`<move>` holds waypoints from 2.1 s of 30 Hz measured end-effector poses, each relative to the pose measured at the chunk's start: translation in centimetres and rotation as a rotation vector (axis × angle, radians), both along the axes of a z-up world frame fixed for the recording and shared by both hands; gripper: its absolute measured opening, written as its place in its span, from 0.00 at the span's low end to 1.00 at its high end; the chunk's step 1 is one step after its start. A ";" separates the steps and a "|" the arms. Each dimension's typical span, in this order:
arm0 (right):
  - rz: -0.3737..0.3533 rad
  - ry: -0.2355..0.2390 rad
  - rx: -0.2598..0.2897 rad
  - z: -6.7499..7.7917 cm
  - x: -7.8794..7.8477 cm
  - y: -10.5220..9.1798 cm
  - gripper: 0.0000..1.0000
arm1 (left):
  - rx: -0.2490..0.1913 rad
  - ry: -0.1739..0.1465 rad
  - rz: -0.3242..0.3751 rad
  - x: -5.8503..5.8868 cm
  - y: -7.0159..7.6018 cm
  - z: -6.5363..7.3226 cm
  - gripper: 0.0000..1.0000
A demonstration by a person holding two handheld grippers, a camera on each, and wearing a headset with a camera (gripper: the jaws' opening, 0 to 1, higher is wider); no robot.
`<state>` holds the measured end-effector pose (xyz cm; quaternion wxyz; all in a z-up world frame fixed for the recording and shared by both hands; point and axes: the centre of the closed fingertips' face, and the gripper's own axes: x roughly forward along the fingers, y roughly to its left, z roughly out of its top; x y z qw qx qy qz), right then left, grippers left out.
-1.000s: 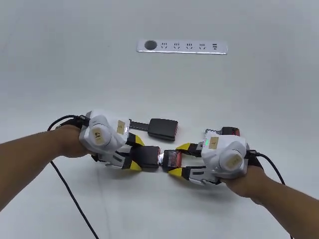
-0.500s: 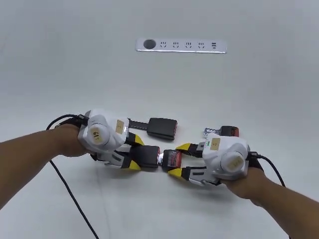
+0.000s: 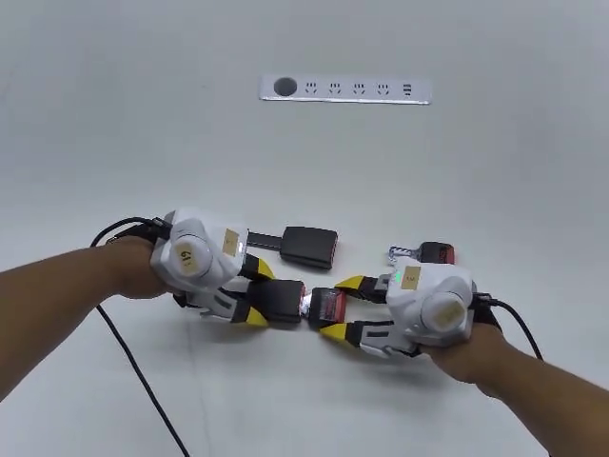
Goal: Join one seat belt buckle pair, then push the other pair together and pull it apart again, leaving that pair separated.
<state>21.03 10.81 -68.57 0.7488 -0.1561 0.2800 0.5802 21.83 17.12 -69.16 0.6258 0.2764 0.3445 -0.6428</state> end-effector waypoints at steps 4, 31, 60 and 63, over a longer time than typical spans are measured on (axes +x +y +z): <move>0.000 -0.007 -0.007 0.1 -0.1 0.1 0.33 | 0.043 -0.037 -0.033 -0.1 -0.1 -0.2 0.33; -0.113 -0.027 -0.012 2.1 0.4 -1.0 0.69 | 0.041 -0.066 0.162 -0.7 0.4 2.1 0.81; -0.227 -0.065 -0.065 6.1 2.7 -11.4 0.75 | 0.008 -0.196 0.166 3.9 0.0 7.9 0.76; -0.223 -0.054 -0.063 6.5 3.2 -11.8 0.76 | -0.001 -0.198 0.159 5.0 -0.1 8.0 0.76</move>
